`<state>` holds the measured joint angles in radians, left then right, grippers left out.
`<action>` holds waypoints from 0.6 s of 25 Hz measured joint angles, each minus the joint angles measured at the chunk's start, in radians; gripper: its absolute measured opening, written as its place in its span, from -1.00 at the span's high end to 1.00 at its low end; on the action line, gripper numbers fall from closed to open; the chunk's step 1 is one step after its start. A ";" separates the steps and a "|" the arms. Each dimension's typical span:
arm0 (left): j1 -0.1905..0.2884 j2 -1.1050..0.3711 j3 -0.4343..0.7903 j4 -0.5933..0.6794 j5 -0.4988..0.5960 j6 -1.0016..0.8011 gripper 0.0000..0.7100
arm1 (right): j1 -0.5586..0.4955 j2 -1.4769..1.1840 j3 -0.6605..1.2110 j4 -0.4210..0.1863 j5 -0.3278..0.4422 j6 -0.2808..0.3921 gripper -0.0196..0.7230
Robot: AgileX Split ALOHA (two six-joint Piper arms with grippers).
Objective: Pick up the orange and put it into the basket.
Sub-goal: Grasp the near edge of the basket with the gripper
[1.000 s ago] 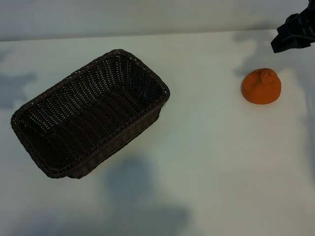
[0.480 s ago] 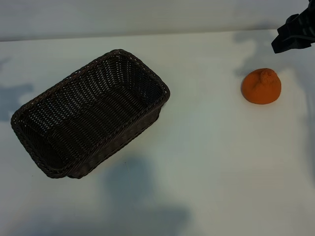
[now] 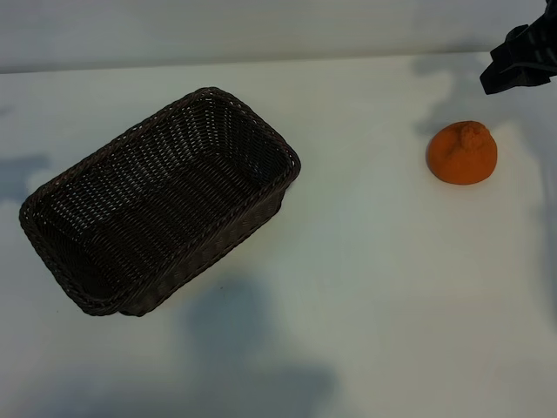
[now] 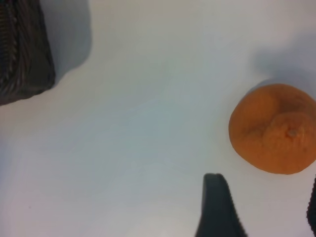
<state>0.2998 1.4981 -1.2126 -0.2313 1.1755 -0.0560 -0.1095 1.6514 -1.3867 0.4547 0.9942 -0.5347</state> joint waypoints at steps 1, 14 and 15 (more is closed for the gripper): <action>0.000 0.000 0.000 -0.005 0.000 -0.001 -0.42 | 0.000 0.000 0.000 0.000 0.000 0.000 -0.22; 0.000 -0.002 0.104 -0.053 0.000 -0.064 -0.42 | 0.000 0.000 0.000 0.000 0.002 0.000 -0.22; 0.000 -0.002 0.122 -0.041 0.000 -0.076 -0.42 | 0.000 0.000 0.000 0.000 0.002 0.000 -0.22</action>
<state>0.2998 1.4959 -1.0904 -0.2725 1.1755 -0.1317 -0.1095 1.6514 -1.3867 0.4547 0.9957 -0.5347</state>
